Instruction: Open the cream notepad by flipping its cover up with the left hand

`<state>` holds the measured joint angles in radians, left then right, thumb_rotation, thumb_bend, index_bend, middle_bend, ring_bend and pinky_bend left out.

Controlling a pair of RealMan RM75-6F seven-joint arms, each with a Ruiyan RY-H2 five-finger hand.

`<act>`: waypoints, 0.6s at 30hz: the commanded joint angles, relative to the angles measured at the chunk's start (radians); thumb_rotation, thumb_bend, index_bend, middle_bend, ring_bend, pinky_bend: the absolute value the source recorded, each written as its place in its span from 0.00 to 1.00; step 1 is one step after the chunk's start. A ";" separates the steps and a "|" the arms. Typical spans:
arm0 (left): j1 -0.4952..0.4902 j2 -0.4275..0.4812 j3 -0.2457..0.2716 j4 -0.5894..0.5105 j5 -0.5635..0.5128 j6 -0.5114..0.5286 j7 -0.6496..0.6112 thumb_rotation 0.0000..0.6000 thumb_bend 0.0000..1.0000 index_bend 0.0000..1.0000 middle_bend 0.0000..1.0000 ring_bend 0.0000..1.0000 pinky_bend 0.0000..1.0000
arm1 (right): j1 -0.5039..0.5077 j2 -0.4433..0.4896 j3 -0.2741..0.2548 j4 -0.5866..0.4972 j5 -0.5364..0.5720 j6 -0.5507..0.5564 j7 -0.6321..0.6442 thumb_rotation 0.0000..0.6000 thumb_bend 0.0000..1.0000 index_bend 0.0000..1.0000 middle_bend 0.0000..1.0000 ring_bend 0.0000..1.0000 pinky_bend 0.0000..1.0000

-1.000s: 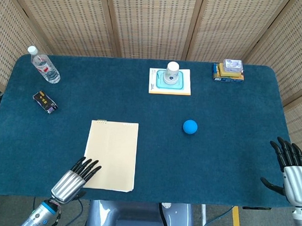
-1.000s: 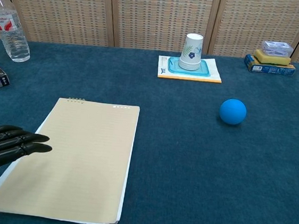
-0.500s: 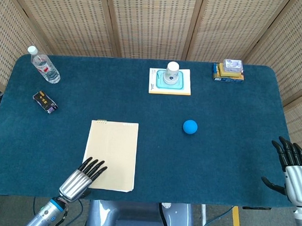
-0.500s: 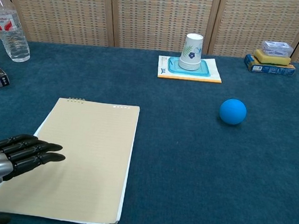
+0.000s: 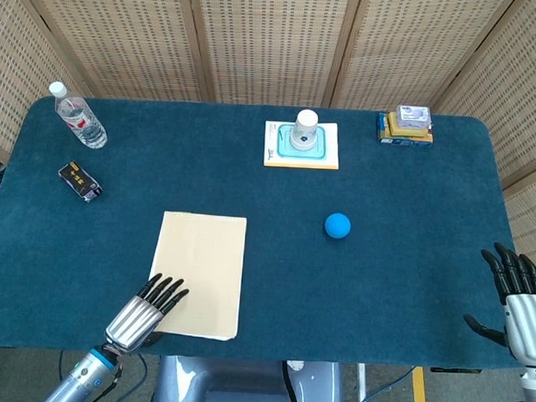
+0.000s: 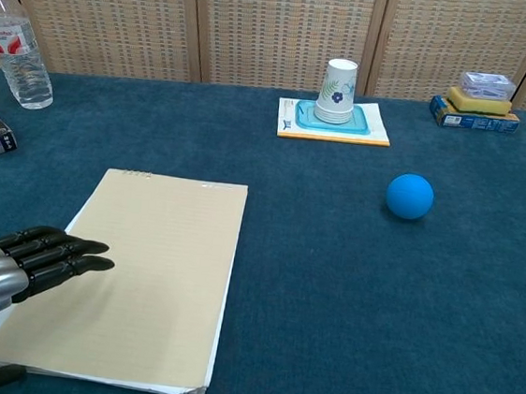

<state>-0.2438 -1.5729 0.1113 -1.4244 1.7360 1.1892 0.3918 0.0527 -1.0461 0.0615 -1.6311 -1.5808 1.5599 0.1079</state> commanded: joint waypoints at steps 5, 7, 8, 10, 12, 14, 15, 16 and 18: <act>-0.009 0.002 -0.005 -0.003 -0.014 0.005 -0.004 1.00 0.29 0.00 0.00 0.00 0.00 | 0.000 -0.001 0.000 0.000 0.002 -0.002 -0.001 1.00 0.00 0.00 0.00 0.00 0.00; -0.010 0.001 -0.005 -0.002 -0.016 0.005 -0.004 1.00 0.31 0.00 0.00 0.00 0.00 | 0.001 -0.001 0.000 0.001 0.002 -0.002 -0.001 1.00 0.00 0.00 0.00 0.00 0.00; -0.011 0.001 -0.005 -0.002 -0.018 0.004 -0.003 1.00 0.32 0.00 0.00 0.00 0.00 | 0.001 -0.001 0.000 0.001 0.001 -0.002 -0.002 1.00 0.00 0.00 0.00 0.00 0.00; -0.015 -0.003 -0.006 0.003 -0.025 -0.002 0.004 1.00 0.33 0.00 0.00 0.00 0.00 | 0.002 -0.002 -0.001 0.000 0.001 -0.004 -0.004 1.00 0.00 0.00 0.00 0.00 0.00; -0.017 -0.006 -0.007 0.006 -0.030 -0.003 0.007 1.00 0.33 0.00 0.00 0.00 0.00 | 0.002 -0.001 -0.001 0.000 0.001 -0.004 -0.002 1.00 0.00 0.00 0.00 0.00 0.00; -0.019 -0.008 -0.008 0.005 -0.035 -0.004 0.007 1.00 0.33 0.00 0.00 0.00 0.00 | 0.001 -0.001 0.000 -0.001 0.002 -0.003 -0.002 1.00 0.00 0.00 0.00 0.00 0.00; -0.020 -0.009 -0.008 0.006 -0.036 -0.004 0.009 1.00 0.33 0.00 0.00 0.00 0.00 | 0.001 -0.001 0.000 -0.001 0.003 -0.003 -0.002 1.00 0.00 0.00 0.00 0.00 0.00; -0.021 -0.010 -0.008 0.006 -0.037 -0.004 0.011 1.00 0.33 0.00 0.00 0.00 0.00 | 0.001 0.000 0.000 -0.001 0.003 -0.004 -0.001 1.00 0.00 0.00 0.00 0.00 0.00; -0.024 -0.012 -0.009 0.006 -0.042 -0.005 0.014 1.00 0.37 0.00 0.00 0.00 0.00 | 0.002 -0.001 0.000 0.000 0.002 -0.004 -0.001 1.00 0.00 0.00 0.00 0.00 0.00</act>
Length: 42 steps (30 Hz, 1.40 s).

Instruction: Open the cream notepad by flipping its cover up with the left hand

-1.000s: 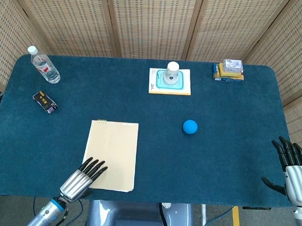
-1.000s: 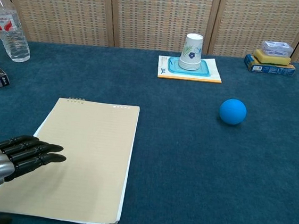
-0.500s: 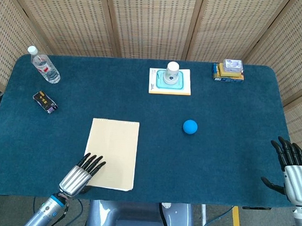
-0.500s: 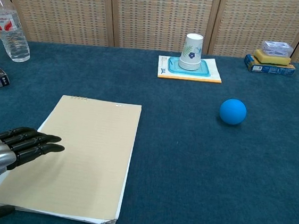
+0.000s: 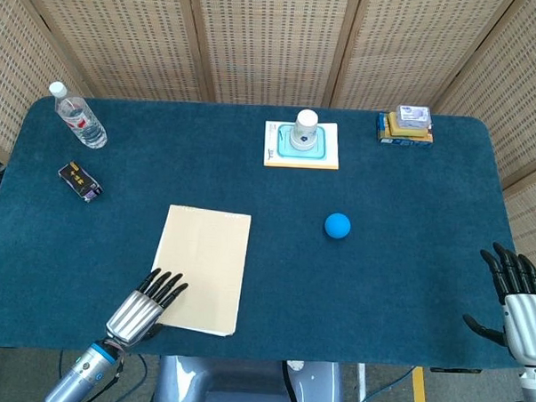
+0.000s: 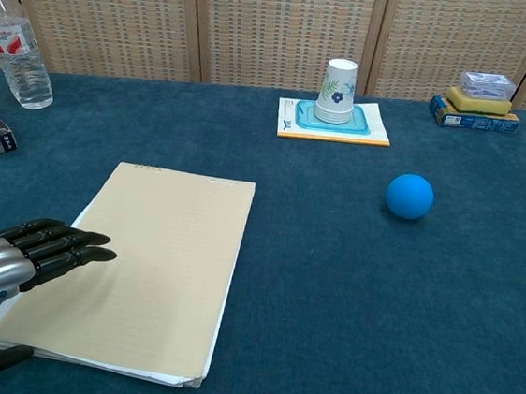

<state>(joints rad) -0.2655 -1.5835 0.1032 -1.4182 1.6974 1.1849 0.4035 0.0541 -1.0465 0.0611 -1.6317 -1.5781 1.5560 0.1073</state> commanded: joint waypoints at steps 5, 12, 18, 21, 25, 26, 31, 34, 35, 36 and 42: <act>-0.011 -0.013 -0.016 0.003 -0.022 -0.004 0.008 1.00 0.47 0.00 0.00 0.00 0.00 | 0.001 -0.001 -0.001 0.001 0.000 -0.002 -0.001 1.00 0.00 0.00 0.00 0.00 0.00; -0.031 -0.010 -0.042 -0.025 -0.042 -0.009 0.023 1.00 0.47 0.00 0.00 0.00 0.00 | 0.002 -0.001 0.000 0.001 0.003 -0.004 -0.001 1.00 0.00 0.00 0.00 0.00 0.00; -0.057 -0.004 -0.070 -0.046 -0.084 -0.044 0.047 1.00 0.47 0.00 0.00 0.00 0.00 | 0.004 -0.002 0.000 0.002 0.005 -0.009 -0.002 1.00 0.00 0.00 0.00 0.00 0.00; -0.065 -0.006 -0.066 -0.037 -0.102 -0.069 0.061 1.00 0.47 0.00 0.00 0.00 0.00 | 0.004 -0.003 0.000 0.003 0.007 -0.010 -0.001 1.00 0.00 0.00 0.00 0.00 0.00; -0.069 -0.022 -0.069 -0.010 -0.119 -0.072 0.053 1.00 0.47 0.00 0.00 0.00 0.00 | 0.005 -0.002 0.001 0.003 0.010 -0.012 0.000 1.00 0.00 0.00 0.00 0.00 0.00; -0.071 -0.025 -0.071 -0.007 -0.120 -0.071 0.049 1.00 0.47 0.00 0.00 0.00 0.00 | 0.005 -0.002 0.001 0.003 0.010 -0.013 0.001 1.00 0.00 0.00 0.00 0.00 0.00; -0.086 -0.030 -0.087 -0.009 -0.127 -0.066 0.037 1.00 0.47 0.00 0.00 0.00 0.00 | 0.006 -0.003 0.001 0.003 0.011 -0.015 -0.001 1.00 0.00 0.00 0.00 0.00 0.00; -0.095 -0.033 -0.096 -0.012 -0.130 -0.059 0.021 1.00 0.47 0.00 0.00 0.00 0.00 | 0.007 -0.004 0.001 0.003 0.013 -0.018 -0.002 1.00 0.00 0.00 0.00 0.00 0.00; -0.097 -0.034 -0.098 -0.011 -0.131 -0.058 0.016 1.00 0.47 0.00 0.00 0.00 0.00 | 0.007 -0.004 0.001 0.003 0.013 -0.018 -0.001 1.00 0.00 0.00 0.00 0.00 0.00; -0.101 -0.036 -0.101 -0.012 -0.134 -0.058 0.008 1.00 0.47 0.00 0.00 0.00 0.00 | 0.007 -0.004 0.001 0.003 0.013 -0.019 -0.002 1.00 0.00 0.00 0.00 0.00 0.00; -0.117 -0.036 -0.110 -0.022 -0.145 -0.060 0.011 1.00 0.47 0.00 0.00 0.00 0.00 | 0.009 -0.005 0.001 0.005 0.017 -0.023 0.000 1.00 0.00 0.00 0.00 0.00 0.00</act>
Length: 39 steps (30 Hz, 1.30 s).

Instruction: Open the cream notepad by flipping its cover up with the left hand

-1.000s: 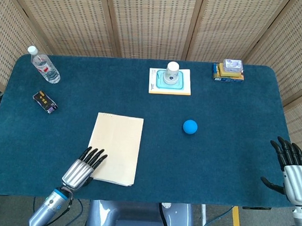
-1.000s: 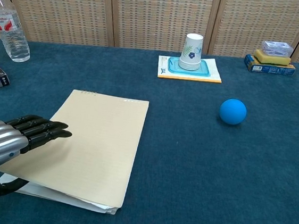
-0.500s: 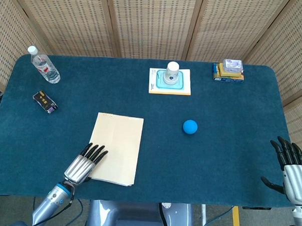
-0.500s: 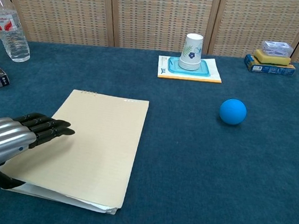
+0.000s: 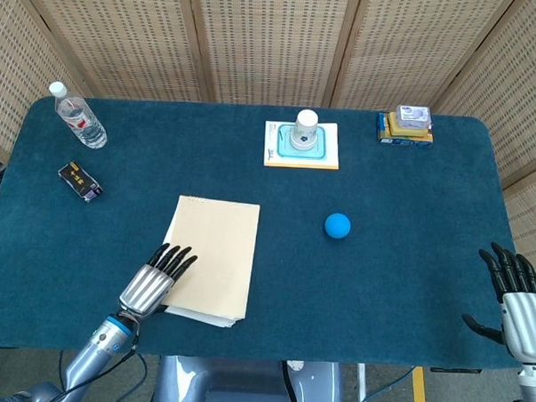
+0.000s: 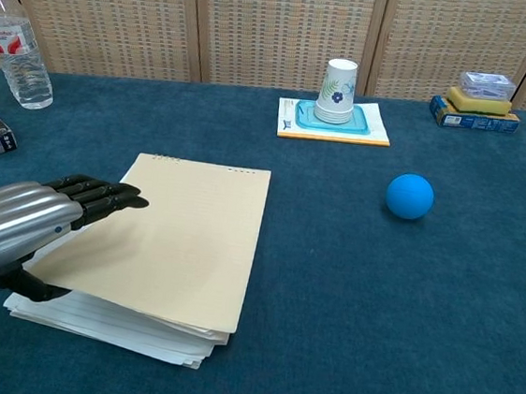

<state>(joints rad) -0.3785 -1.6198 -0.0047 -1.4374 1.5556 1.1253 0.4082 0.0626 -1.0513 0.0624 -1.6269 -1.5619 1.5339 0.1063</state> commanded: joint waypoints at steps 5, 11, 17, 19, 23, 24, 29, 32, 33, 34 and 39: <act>-0.015 -0.001 0.000 0.005 0.010 0.013 -0.015 1.00 0.47 0.33 0.27 0.16 0.17 | 0.001 0.001 0.000 0.000 0.002 -0.002 0.003 1.00 0.00 0.00 0.00 0.00 0.00; -0.037 0.014 0.038 0.065 0.098 0.044 -0.095 1.00 0.48 0.66 0.54 0.38 0.39 | 0.002 0.000 0.000 0.001 0.003 -0.004 0.004 1.00 0.00 0.00 0.00 0.00 0.00; -0.042 0.046 0.076 0.116 0.173 0.095 -0.145 1.00 0.53 0.70 0.56 0.40 0.41 | 0.002 -0.002 -0.002 0.000 0.001 -0.006 -0.004 1.00 0.00 0.00 0.00 0.00 0.00; -0.039 0.068 0.096 0.125 0.205 0.126 -0.181 1.00 0.53 0.70 0.56 0.40 0.41 | 0.004 -0.002 -0.002 -0.002 0.000 -0.009 -0.009 1.00 0.00 0.00 0.00 0.00 0.00; -0.031 0.104 0.134 0.146 0.264 0.189 -0.244 1.00 0.53 0.71 0.57 0.40 0.41 | 0.004 -0.007 -0.005 -0.001 -0.001 -0.010 -0.019 1.00 0.00 0.00 0.00 0.00 0.00; -0.028 0.113 0.145 0.151 0.278 0.202 -0.258 1.00 0.53 0.71 0.57 0.40 0.41 | 0.004 -0.008 -0.005 -0.002 -0.002 -0.011 -0.022 1.00 0.00 0.00 0.00 0.00 0.00; -0.003 0.160 0.204 0.162 0.341 0.275 -0.316 1.00 0.53 0.71 0.57 0.40 0.41 | 0.005 -0.011 -0.005 -0.003 0.000 -0.012 -0.030 1.00 0.00 0.00 0.00 0.00 0.00; 0.017 0.194 0.240 0.151 0.362 0.299 -0.334 1.00 0.53 0.72 0.57 0.41 0.42 | 0.005 -0.012 -0.004 -0.004 0.000 -0.011 -0.031 1.00 0.00 0.00 0.00 0.00 0.00; 0.022 0.204 0.249 0.148 0.368 0.305 -0.334 1.00 0.54 0.72 0.58 0.41 0.42 | 0.005 -0.011 -0.004 -0.004 -0.001 -0.010 -0.031 1.00 0.00 0.00 0.00 0.00 0.00; 0.027 0.212 0.257 0.146 0.376 0.311 -0.331 1.00 0.54 0.72 0.58 0.41 0.42 | 0.005 -0.011 -0.004 -0.005 -0.001 -0.009 -0.031 1.00 0.00 0.00 0.00 0.00 0.00; 0.052 0.240 0.288 0.144 0.412 0.355 -0.342 1.00 0.55 0.72 0.58 0.41 0.42 | 0.004 -0.010 -0.004 -0.006 -0.003 -0.006 -0.029 1.00 0.00 0.00 0.00 0.00 0.00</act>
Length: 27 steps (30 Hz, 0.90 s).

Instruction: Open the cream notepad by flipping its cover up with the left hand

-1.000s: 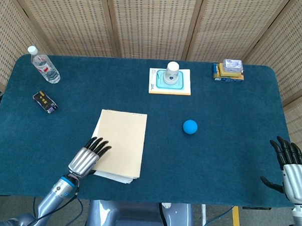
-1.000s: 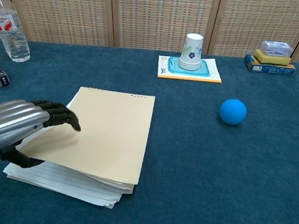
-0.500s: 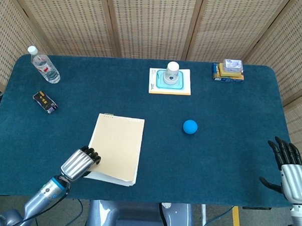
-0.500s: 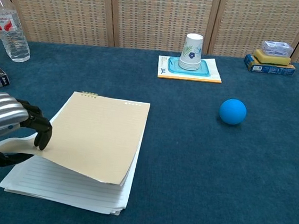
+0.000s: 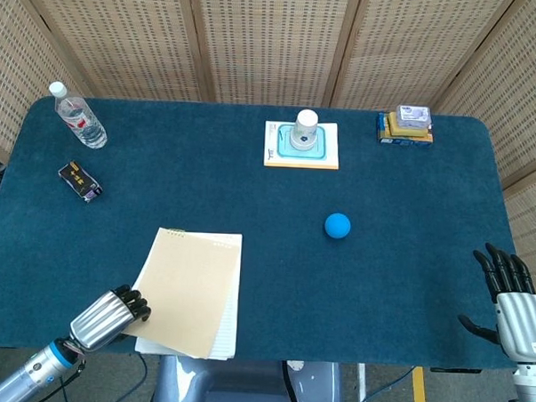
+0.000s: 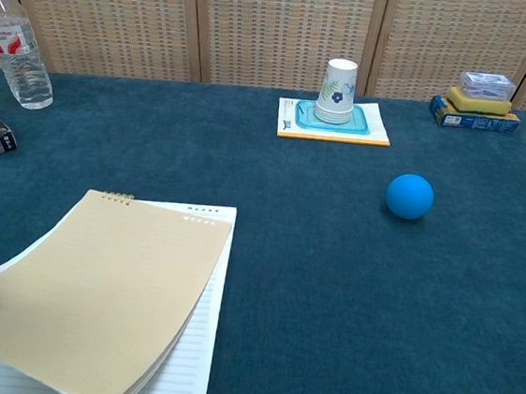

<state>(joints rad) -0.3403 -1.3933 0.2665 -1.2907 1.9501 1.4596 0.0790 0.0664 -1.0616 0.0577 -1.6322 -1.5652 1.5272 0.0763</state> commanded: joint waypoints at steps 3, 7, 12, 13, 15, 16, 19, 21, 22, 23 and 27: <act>0.025 0.023 0.029 -0.006 0.029 0.039 -0.026 1.00 0.55 0.72 0.58 0.41 0.42 | 0.000 0.000 0.000 0.000 0.000 0.000 0.001 1.00 0.00 0.00 0.00 0.00 0.00; 0.024 0.032 0.011 -0.035 0.019 0.055 -0.052 1.00 0.55 0.73 0.59 0.42 0.43 | 0.001 -0.001 -0.002 0.001 -0.002 -0.003 -0.003 1.00 0.00 0.00 0.00 0.00 0.00; -0.010 0.055 -0.054 -0.123 -0.033 0.046 -0.098 1.00 0.56 0.73 0.59 0.42 0.44 | 0.001 -0.003 -0.002 0.000 -0.003 -0.001 -0.008 1.00 0.00 0.00 0.00 0.00 0.00; -0.027 0.068 -0.079 -0.159 -0.061 0.028 -0.116 1.00 0.57 0.74 0.59 0.43 0.44 | 0.001 -0.003 -0.001 -0.001 -0.002 0.000 -0.007 1.00 0.00 0.00 0.00 0.00 0.00; -0.052 0.087 -0.117 -0.205 -0.103 0.001 -0.132 1.00 0.57 0.74 0.59 0.43 0.44 | 0.001 -0.003 0.000 0.000 0.000 -0.001 -0.008 1.00 0.00 0.00 0.00 0.00 0.00; -0.065 0.097 -0.138 -0.228 -0.127 -0.015 -0.139 1.00 0.57 0.74 0.59 0.43 0.44 | 0.001 -0.003 0.000 0.000 0.001 -0.001 -0.008 1.00 0.00 0.00 0.00 0.00 0.00; -0.110 0.131 -0.214 -0.305 -0.236 -0.089 -0.161 1.00 0.57 0.74 0.59 0.43 0.44 | 0.003 -0.003 0.002 0.001 0.006 -0.004 -0.009 1.00 0.00 0.00 0.00 0.00 0.00; -0.144 0.147 -0.278 -0.343 -0.333 -0.151 -0.166 1.00 0.57 0.74 0.59 0.43 0.44 | 0.004 -0.005 0.004 0.003 0.011 -0.008 -0.008 1.00 0.00 0.00 0.00 0.00 0.00; -0.158 0.151 -0.302 -0.354 -0.369 -0.174 -0.168 1.00 0.57 0.74 0.59 0.43 0.44 | 0.005 -0.005 0.005 0.004 0.013 -0.010 -0.008 1.00 0.00 0.00 0.00 0.00 0.00; -0.173 0.154 -0.328 -0.360 -0.404 -0.197 -0.168 1.00 0.57 0.74 0.59 0.43 0.44 | 0.005 -0.005 0.005 0.005 0.015 -0.011 -0.008 1.00 0.00 0.00 0.00 0.00 0.00; -0.250 0.159 -0.434 -0.359 -0.573 -0.322 -0.130 1.00 0.57 0.74 0.59 0.43 0.44 | 0.008 -0.009 0.011 0.011 0.029 -0.019 -0.013 1.00 0.00 0.00 0.00 0.00 0.00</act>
<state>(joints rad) -0.5213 -1.2514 -0.0781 -1.6259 1.4918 1.2358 -0.0669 0.0736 -1.0692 0.0673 -1.6228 -1.5379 1.5101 0.0648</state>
